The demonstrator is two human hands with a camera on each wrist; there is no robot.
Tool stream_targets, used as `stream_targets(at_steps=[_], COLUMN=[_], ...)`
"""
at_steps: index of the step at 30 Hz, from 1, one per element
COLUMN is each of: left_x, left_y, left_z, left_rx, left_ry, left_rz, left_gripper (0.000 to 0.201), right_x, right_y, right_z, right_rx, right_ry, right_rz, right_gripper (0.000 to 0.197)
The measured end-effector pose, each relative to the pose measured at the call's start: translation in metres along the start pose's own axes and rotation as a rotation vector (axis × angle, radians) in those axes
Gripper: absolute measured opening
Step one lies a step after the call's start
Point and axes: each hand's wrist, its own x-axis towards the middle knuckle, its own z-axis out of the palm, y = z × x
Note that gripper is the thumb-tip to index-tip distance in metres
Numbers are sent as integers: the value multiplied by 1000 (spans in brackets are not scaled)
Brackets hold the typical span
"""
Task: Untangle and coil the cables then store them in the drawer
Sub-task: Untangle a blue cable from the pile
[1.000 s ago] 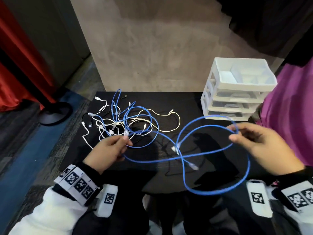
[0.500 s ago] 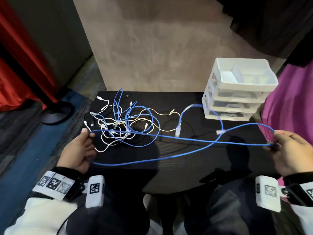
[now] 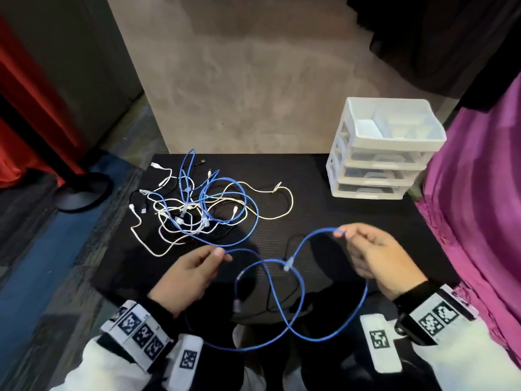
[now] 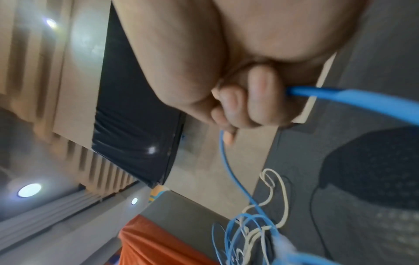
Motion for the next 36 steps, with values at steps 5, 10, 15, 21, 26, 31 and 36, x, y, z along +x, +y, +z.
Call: stream_targets(at_steps=[5, 10, 15, 21, 26, 31, 36], left_x=[-10, -11, -2, 8, 9, -4, -2], left_y=[-1, -3, -18, -21, -19, -3, -7], left_z=[6, 8, 11, 41, 61, 77, 75], left_rx=[67, 140, 135, 233, 171, 110, 164], left_ry=[-111, -46, 0, -160, -142, -200, -231], left_rz=[15, 99, 136, 158, 189, 317, 251], left_gripper=[33, 29, 24, 27, 35, 36, 31], right_x=[8, 3, -8, -17, -26, -31, -26], right_y=[-12, -6, 3, -17, -6, 16, 14], right_z=[-4, -3, 14, 22, 29, 36, 49], right_rx=[122, -10, -92, 24, 25, -350, -165], right_ry=[110, 46, -143, -147, -96, -223, -74], right_rz=[-121, -96, -58, -124, -130, -234, -244], right_gripper=[24, 27, 28, 26, 23, 19, 14])
